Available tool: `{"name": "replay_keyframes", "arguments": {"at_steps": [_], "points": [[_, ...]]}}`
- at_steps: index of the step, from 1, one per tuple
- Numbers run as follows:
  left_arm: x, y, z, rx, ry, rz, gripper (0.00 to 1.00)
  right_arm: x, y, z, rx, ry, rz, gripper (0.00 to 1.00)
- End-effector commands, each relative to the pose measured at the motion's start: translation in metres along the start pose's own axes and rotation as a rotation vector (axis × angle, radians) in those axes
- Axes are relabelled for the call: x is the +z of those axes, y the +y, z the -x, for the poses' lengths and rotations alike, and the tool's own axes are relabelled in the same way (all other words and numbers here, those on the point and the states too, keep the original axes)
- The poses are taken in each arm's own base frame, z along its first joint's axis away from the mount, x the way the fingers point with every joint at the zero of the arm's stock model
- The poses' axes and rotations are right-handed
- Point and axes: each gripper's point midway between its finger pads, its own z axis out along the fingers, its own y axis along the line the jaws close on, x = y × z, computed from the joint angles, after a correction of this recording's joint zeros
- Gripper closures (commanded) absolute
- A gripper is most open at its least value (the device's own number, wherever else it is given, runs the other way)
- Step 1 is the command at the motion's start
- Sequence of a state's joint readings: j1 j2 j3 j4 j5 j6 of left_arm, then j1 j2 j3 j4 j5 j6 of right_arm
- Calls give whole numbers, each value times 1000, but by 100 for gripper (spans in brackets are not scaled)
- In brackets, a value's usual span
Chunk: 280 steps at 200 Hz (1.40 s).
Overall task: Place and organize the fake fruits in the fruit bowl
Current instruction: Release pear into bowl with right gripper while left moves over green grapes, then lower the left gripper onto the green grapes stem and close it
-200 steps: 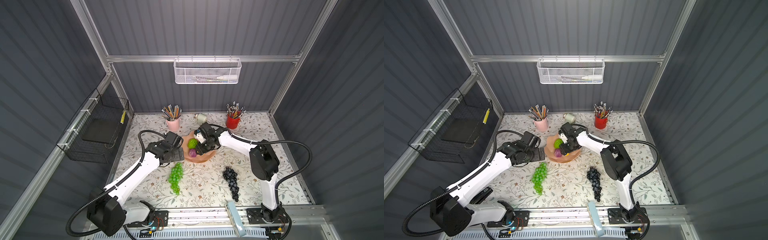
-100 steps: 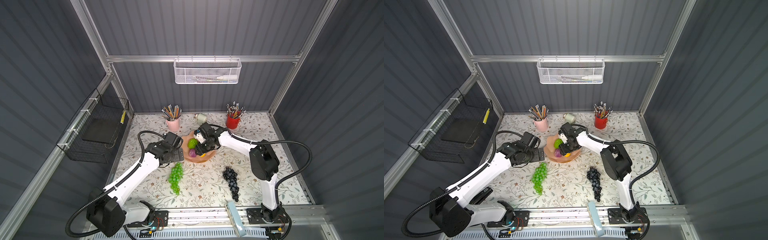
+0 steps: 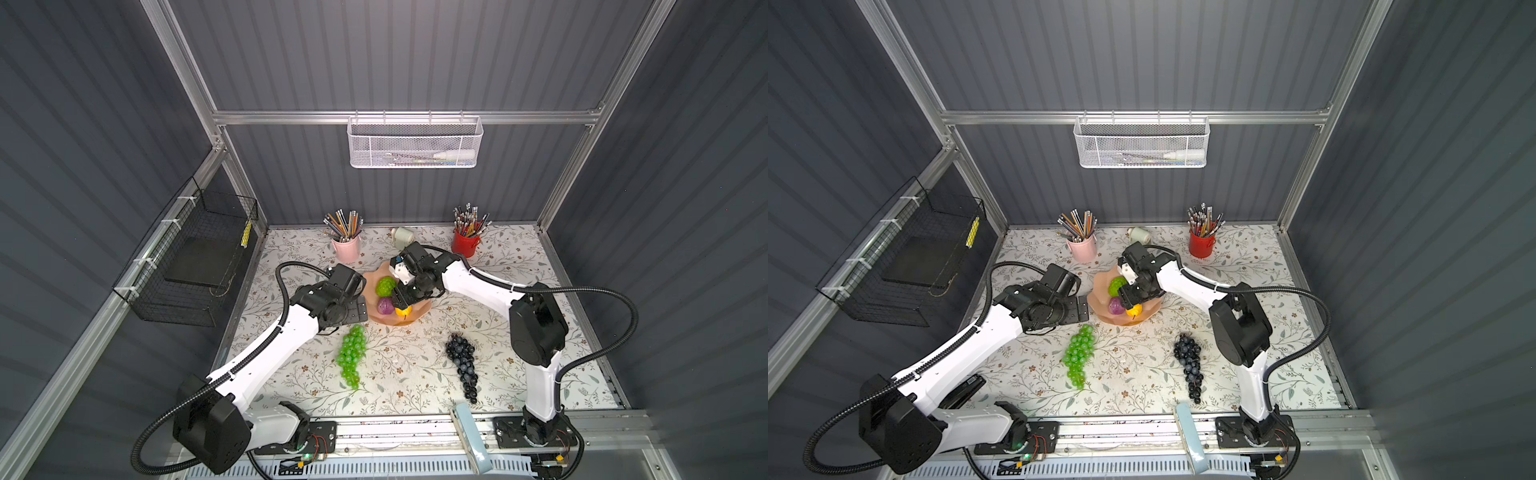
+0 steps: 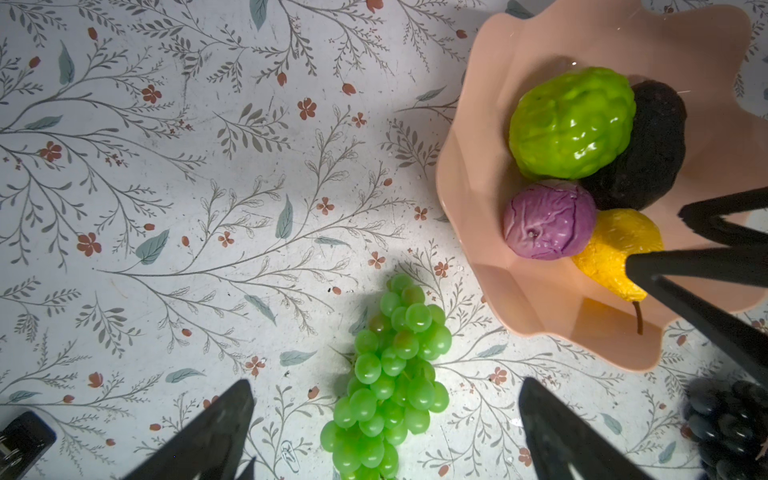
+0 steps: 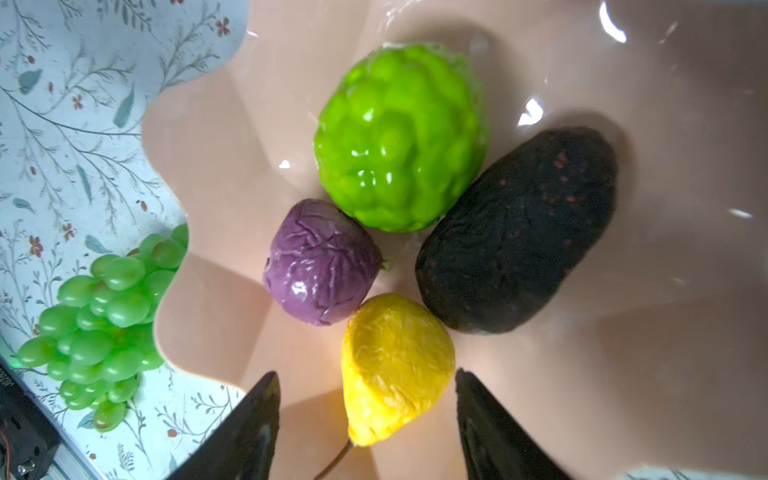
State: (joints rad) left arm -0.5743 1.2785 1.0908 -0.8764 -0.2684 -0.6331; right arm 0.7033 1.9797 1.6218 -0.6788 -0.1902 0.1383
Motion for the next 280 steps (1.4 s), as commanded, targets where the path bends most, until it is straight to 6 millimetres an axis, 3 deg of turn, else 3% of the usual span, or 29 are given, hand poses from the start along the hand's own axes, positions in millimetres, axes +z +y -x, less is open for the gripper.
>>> {"name": "replay_keyframes", "arguments": {"at_steps": [1, 29, 54, 96, 130, 202, 238, 280], "points": [[4, -3, -12, 31, 62, -18, 1, -30, 7, 11, -25, -49, -5, 32], [16, -15, -29, 69, 154, -74, 8, -57, 11, 17, -29, -115, -15, 32], [21, -15, -38, 82, 198, -71, 13, -72, 8, 6, -9, -168, -39, 32], [27, -12, -34, 119, 188, -37, 19, -65, 0, -25, 47, -160, -50, 32], [46, -13, -35, 141, 210, -16, 35, -58, 0, -32, 39, -124, -40, 32], [82, 0, -34, 69, 227, -50, 36, -56, 3, -35, 38, -96, -36, 33], [95, -12, -31, 85, 233, -135, 37, -54, 11, -38, 32, -87, -29, 33], [113, -16, -44, 77, 278, -168, 39, -51, 18, -43, 6, -74, -35, 33]]}}
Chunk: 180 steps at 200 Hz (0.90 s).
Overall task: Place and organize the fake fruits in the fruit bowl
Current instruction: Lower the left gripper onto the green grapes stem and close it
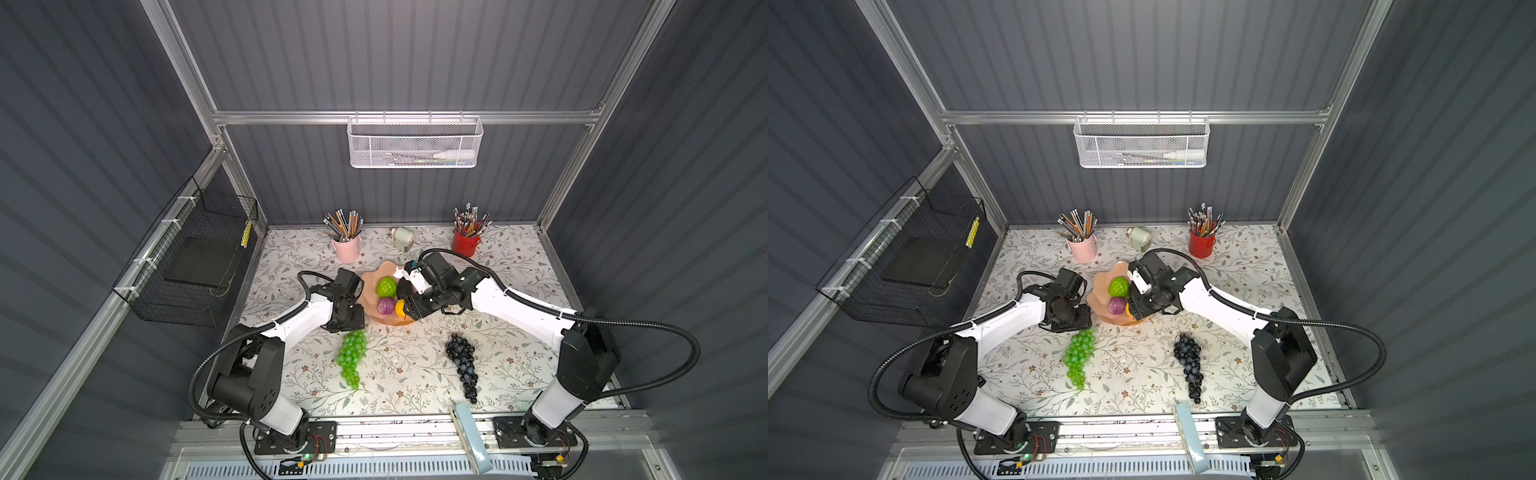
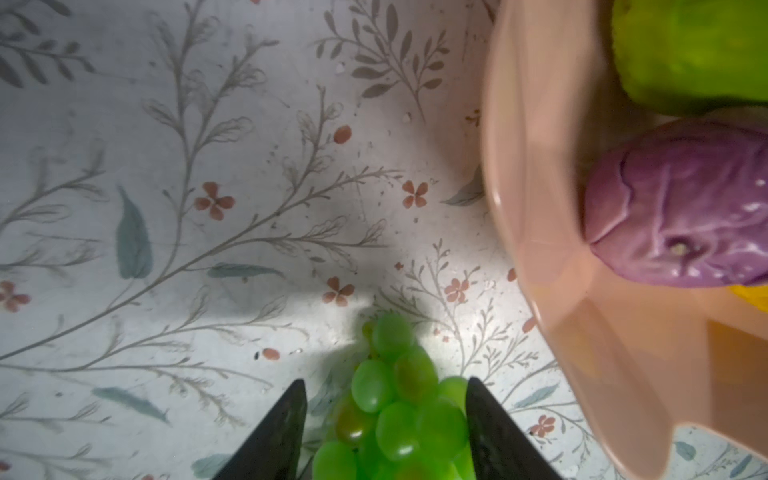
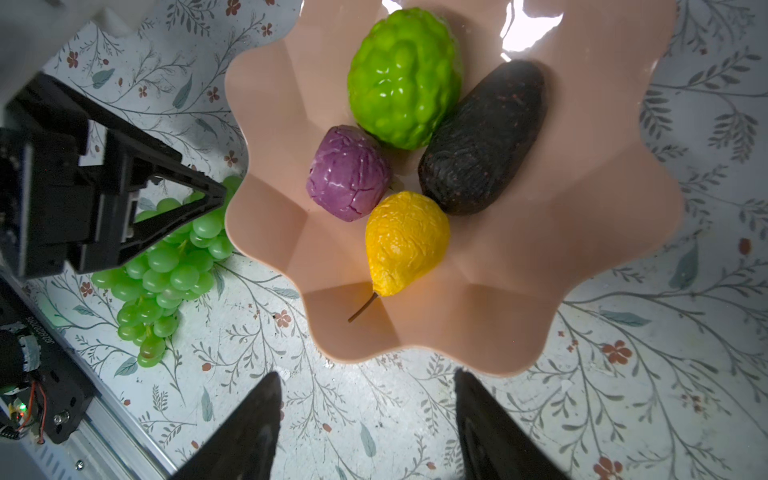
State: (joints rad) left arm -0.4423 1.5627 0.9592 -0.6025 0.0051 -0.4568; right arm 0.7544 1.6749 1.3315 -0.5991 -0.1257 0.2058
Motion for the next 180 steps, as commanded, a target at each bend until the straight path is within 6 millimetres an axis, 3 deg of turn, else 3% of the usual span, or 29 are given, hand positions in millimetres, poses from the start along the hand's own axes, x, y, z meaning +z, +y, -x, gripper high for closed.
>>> {"name": "replay_keyframes", "arguments": {"at_steps": [1, 47, 105, 119, 180], "points": [[11, -6, -7, 18, 29, -53, 39, 1, 3, -3, -3, 16, -10, 33], [20, -15, -9, 4, 31, -115, 46, 4, 6, -6, -11, 26, -9, 33], [4, -18, -9, 3, -5, -143, 66, 9, 8, -9, -14, 34, -7, 33], [-2, -19, -8, 5, -25, -159, 75, 10, 10, -9, -17, 35, -5, 33], [-27, -23, -4, 22, -103, -195, 78, 11, 9, -9, -32, 38, -16, 33]]}}
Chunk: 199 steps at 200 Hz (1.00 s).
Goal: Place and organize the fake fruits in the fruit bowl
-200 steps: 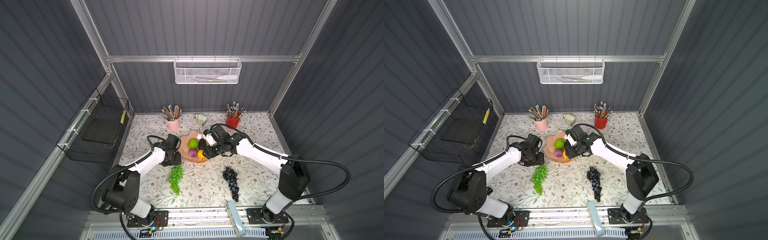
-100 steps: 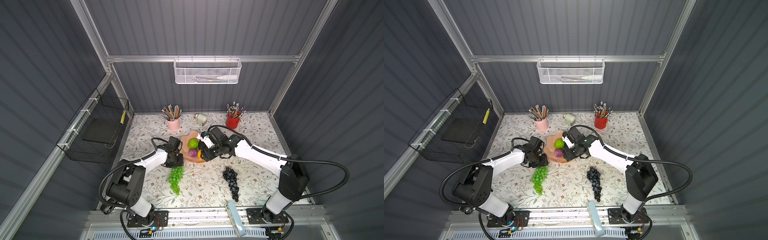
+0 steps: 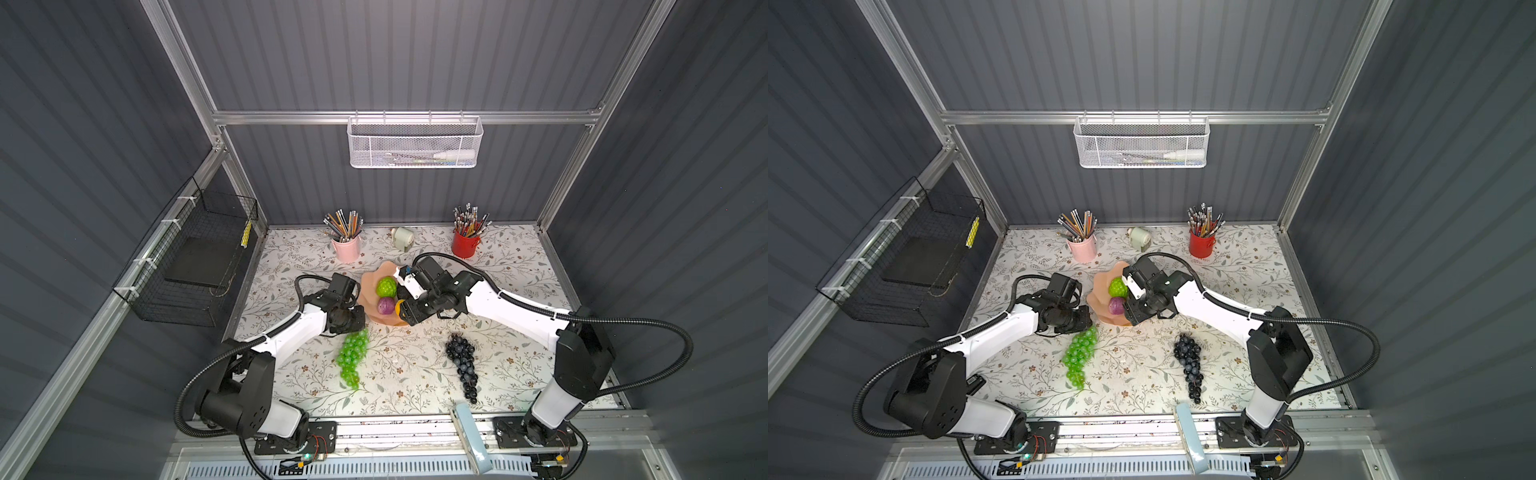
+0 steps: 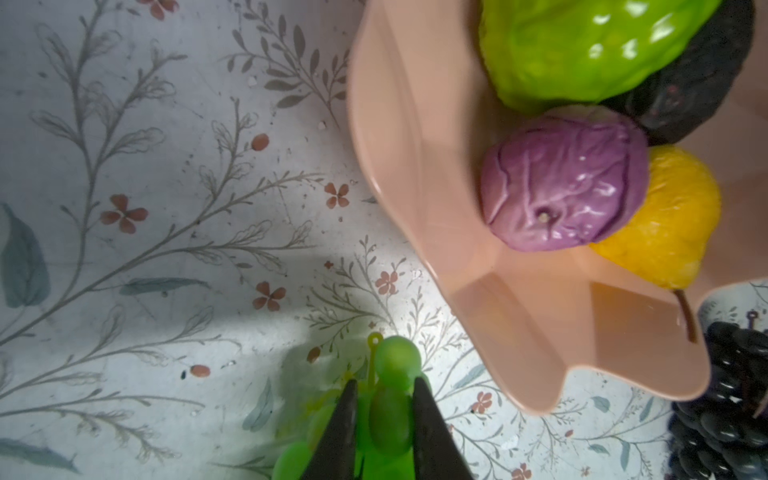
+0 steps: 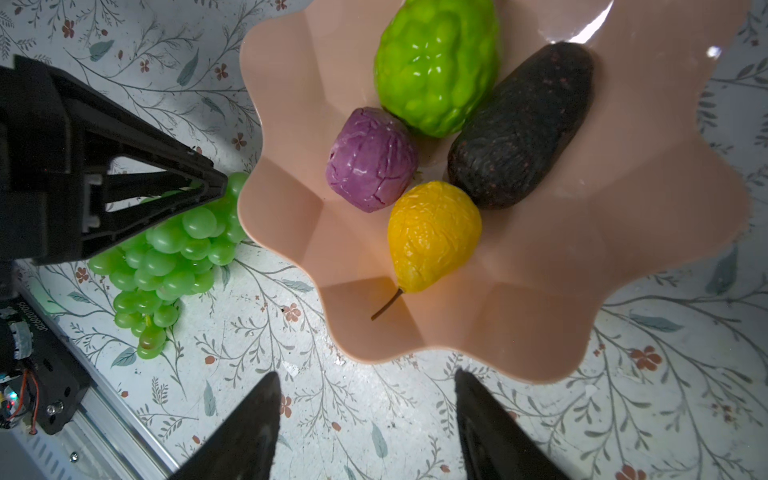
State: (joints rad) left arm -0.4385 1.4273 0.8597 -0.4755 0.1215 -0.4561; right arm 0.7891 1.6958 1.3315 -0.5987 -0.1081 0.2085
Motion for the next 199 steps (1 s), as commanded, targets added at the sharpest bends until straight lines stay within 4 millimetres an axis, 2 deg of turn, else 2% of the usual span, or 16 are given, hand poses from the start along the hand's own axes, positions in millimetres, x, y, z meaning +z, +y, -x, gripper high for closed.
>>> {"name": "replay_keyframes", "arguments": {"at_steps": [1, 43, 59, 93, 118, 139, 153, 161, 177, 199], "points": [[-8, -2, -4, 6, -7, -20, 78, 2, 0, -3, -8, 15, -11, 32], [-12, -7, -14, 18, 30, -57, 81, 2, 0, -3, -10, 15, -14, 32], [-14, -7, -14, 23, 29, -52, 86, 2, 0, -3, -9, 17, -14, 32], [-20, -17, -19, 35, 45, -110, 86, 1, -1, -4, -10, 18, -19, 32], [-14, -33, -39, 37, 127, -203, 86, 2, -1, -5, -9, 21, -21, 32], [-8, -42, -58, 69, 173, -195, 85, 2, -1, -7, -6, 22, -22, 32], [-4, -37, -60, 76, 159, -148, 84, 3, -1, -8, -2, 23, -21, 32], [-3, -35, -60, 69, 153, -137, 82, 4, -1, -8, -2, 26, -20, 32], [0, -34, -58, 62, 144, -125, 67, 6, -1, -8, -5, 30, -21, 32], [1, -31, -51, 65, 134, -95, 55, 6, -1, -7, -12, 35, -25, 32]]}}
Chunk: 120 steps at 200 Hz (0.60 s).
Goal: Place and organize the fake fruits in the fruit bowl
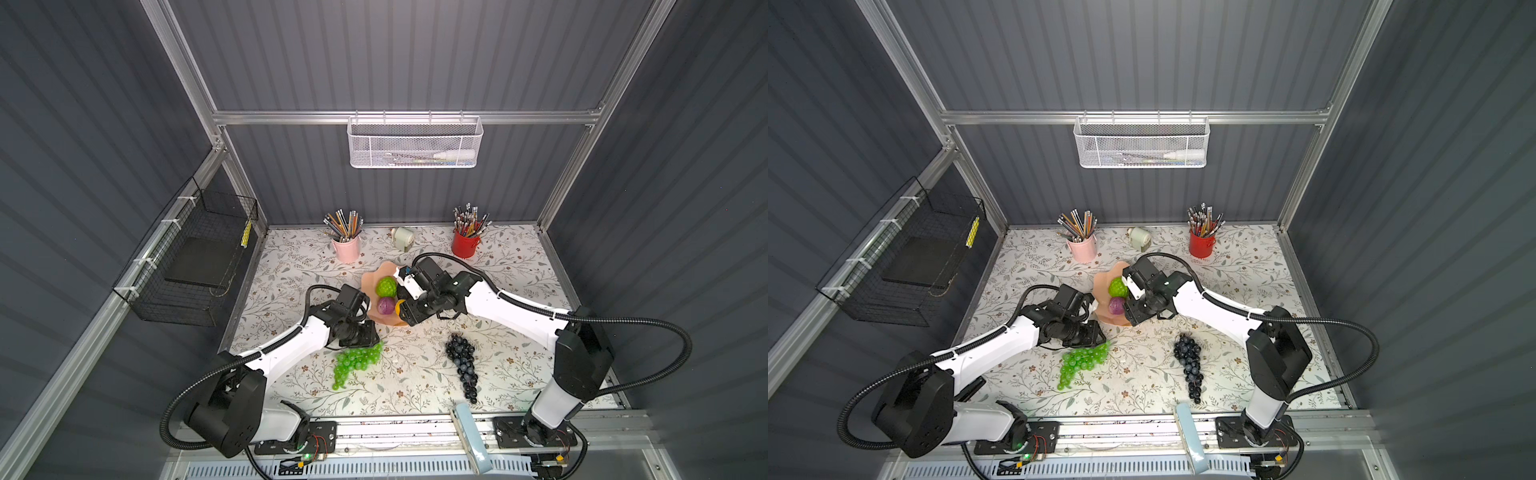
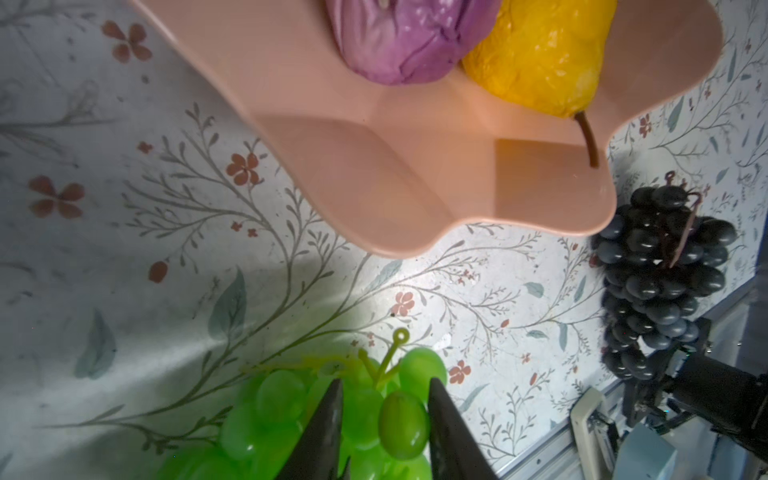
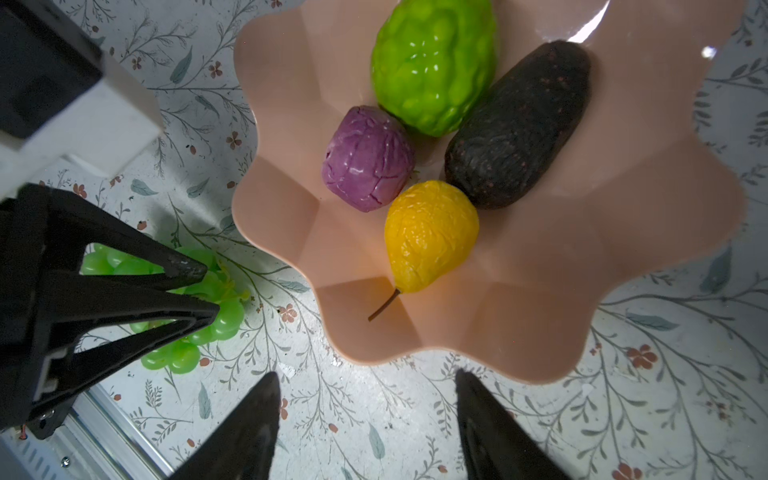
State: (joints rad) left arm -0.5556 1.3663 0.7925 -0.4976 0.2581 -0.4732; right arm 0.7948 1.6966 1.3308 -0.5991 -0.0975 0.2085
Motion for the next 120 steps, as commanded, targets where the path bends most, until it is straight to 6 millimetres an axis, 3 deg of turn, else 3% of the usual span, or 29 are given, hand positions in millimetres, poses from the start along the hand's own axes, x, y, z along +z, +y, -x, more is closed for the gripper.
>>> {"name": "replay_keyframes", "arguments": {"at_steps": [1, 28, 70, 120], "points": [[2, 9, 2, -16, 3, 49, 55, 6, -2, -6, -9, 33, -17, 32], [-8, 7, 14, -1, -47, 70, 47, 5, -3, -7, -12, 35, -27, 32], [-16, 6, 27, 8, -101, 89, 44, 7, -2, -8, -7, 39, -23, 32], [-22, 2, 25, 15, -87, 76, 40, 6, -4, -9, -13, 43, -29, 32]]}}
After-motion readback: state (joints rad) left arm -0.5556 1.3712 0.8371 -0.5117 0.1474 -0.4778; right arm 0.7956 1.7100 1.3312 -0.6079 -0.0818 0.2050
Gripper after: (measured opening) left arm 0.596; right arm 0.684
